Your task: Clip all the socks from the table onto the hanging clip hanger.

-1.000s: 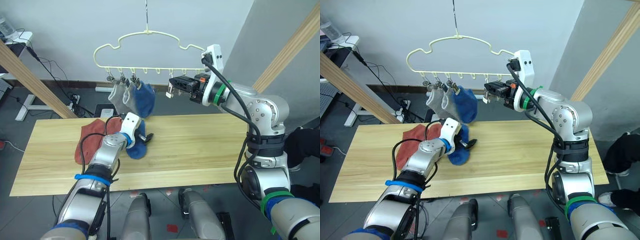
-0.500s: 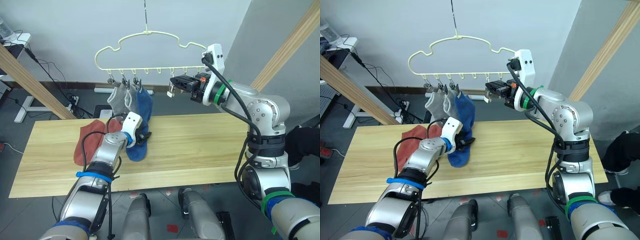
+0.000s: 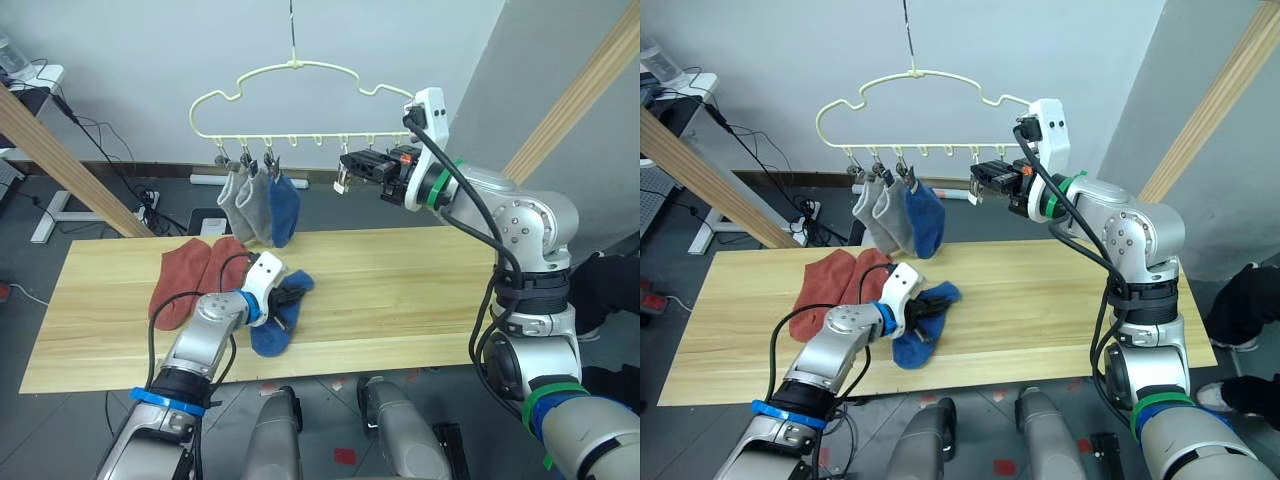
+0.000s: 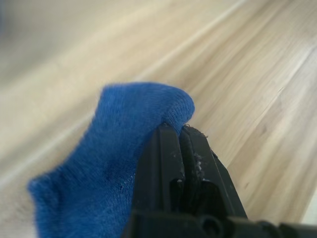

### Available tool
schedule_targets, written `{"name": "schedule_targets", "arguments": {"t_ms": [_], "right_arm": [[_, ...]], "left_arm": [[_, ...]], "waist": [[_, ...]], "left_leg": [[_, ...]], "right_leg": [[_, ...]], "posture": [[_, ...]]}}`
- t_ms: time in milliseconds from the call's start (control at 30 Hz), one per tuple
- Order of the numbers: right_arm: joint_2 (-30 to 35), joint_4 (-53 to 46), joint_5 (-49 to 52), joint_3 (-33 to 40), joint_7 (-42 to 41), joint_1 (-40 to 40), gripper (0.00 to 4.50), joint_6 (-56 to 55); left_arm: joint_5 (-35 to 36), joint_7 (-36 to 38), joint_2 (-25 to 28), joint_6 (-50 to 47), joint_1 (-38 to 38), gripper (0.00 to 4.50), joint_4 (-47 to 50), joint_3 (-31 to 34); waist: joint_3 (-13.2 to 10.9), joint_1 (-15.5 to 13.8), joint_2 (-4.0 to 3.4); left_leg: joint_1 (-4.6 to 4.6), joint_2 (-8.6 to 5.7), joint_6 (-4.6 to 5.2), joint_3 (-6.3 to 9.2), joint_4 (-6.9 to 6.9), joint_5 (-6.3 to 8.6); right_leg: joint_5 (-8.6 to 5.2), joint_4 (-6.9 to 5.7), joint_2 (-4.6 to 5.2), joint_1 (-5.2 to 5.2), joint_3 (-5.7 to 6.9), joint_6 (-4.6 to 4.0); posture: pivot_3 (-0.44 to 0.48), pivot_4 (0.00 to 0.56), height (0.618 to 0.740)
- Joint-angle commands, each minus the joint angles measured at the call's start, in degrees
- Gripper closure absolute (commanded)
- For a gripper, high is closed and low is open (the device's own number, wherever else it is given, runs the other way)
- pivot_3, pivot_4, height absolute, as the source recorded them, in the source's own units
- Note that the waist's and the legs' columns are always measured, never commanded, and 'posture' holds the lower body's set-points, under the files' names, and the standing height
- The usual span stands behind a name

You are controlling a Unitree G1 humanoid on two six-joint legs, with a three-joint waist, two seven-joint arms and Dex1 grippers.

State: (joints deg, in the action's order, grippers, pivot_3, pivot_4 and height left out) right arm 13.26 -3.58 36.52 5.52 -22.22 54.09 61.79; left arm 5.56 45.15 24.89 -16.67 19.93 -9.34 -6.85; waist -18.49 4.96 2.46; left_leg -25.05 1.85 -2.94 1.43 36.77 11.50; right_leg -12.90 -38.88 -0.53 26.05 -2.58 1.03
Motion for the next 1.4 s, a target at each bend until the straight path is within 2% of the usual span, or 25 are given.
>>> {"name": "schedule_targets", "arguments": {"t_ms": [33,167,233,333,433,533,667,833,1400], "right_arm": [[-0.2,-0.7,0.8,1.1,0.6,-0.3,4.22,0.1],[-2.0,2.8,2.8,5.6,4.5,1.1,4.22,4.0],[-3.0,3.8,4.1,7.9,6.2,1.8,4.22,6.1],[-3.4,4.5,5.3,9.6,7.5,2.4,4.22,8.4],[-5.6,7.4,8.1,15.9,12.7,4.6,4.22,14.4],[-7.6,9.4,10.2,21.3,16.7,6.6,4.22,18.7],[-7.4,9.6,11.0,22.4,17.4,7.2,4.22,23.3],[-9.4,9.4,12.4,25.4,19.1,8.4,4.22,26.1],[-11.8,9.0,11.4,27.7,22.0,8.9,4.22,28.1]], "left_arm": [[4.2,2.8,0.0,6.8,-0.8,4.48,7.9,2.3],[1.1,4.4,1.7,26.2,-1.3,4.48,8.7,2.1],[-0.3,3.3,1.9,33.0,-1.0,4.48,6.9,2.3],[-1.4,1.7,1.8,39.5,-0.4,4.48,4.8,2.5],[-2.9,-0.7,1.5,46.3,0.4,4.48,4.1,2.9],[-3.9,-3.4,1.2,49.2,1.0,4.48,3.0,3.3],[-4.8,-6.3,0.8,50.9,3.1,4.48,0.8,3.6],[-4.1,-6.6,0.6,51.5,4.4,4.48,-1.2,2.5],[-5.1,-7.3,0.3,55.1,6.1,4.48,-3.3,1.2]], "waist": [[0.0,-0.1,0.00],[0.0,-0.2,-0.01],[0.0,-0.2,-0.02],[0.0,-0.2,-0.03],[0.0,-0.2,-0.05],[0.0,-0.2,-0.05],[0.0,-0.3,-0.07],[0.0,-0.2,-0.07],[0.0,-0.2,-0.08]], "left_leg": [[-0.01,0.01,0.00,0.00,0.00,0.00],[-0.01,-0.02,0.00,-0.01,-0.02,0.00],[0.00,-0.02,0.00,-0.02,-0.04,0.00],[0.00,-0.01,0.00,-0.02,-0.05,0.00],[-0.01,-0.01,0.01,-0.03,-0.05,0.00],[-0.01,0.00,0.01,-0.02,-0.05,0.00],[-0.02,-0.02,0.01,-0.02,-0.09,0.01],[-0.04,-0.05,0.04,-0.02,-0.14,0.02],[-0.03,-0.05,0.04,0.00,-0.59,0.02]], "right_leg": [[0.00,0.01,0.03,0.00,0.00,0.00],[0.00,0.03,0.05,0.00,0.00,0.00],[0.00,0.03,0.05,0.00,-0.02,0.00],[0.00,0.04,0.04,0.00,-0.02,-0.01],[-0.01,0.05,0.05,0.00,-0.03,0.00],[0.00,0.05,0.04,0.00,-0.02,0.00],[-0.01,0.13,0.05,-0.01,-0.02,0.00],[-0.02,0.17,0.04,0.00,0.01,0.02],[-0.02,0.43,0.03,0.02,0.06,0.02]], "posture": [[-0.109,0.331,0.740],[-0.108,0.334,0.740],[-0.108,0.337,0.740],[-0.109,0.338,0.740],[-0.111,0.340,0.740],[-0.114,0.340,0.740],[-0.113,0.343,0.740],[-0.110,0.345,0.740],[-0.109,0.349,0.740]]}}
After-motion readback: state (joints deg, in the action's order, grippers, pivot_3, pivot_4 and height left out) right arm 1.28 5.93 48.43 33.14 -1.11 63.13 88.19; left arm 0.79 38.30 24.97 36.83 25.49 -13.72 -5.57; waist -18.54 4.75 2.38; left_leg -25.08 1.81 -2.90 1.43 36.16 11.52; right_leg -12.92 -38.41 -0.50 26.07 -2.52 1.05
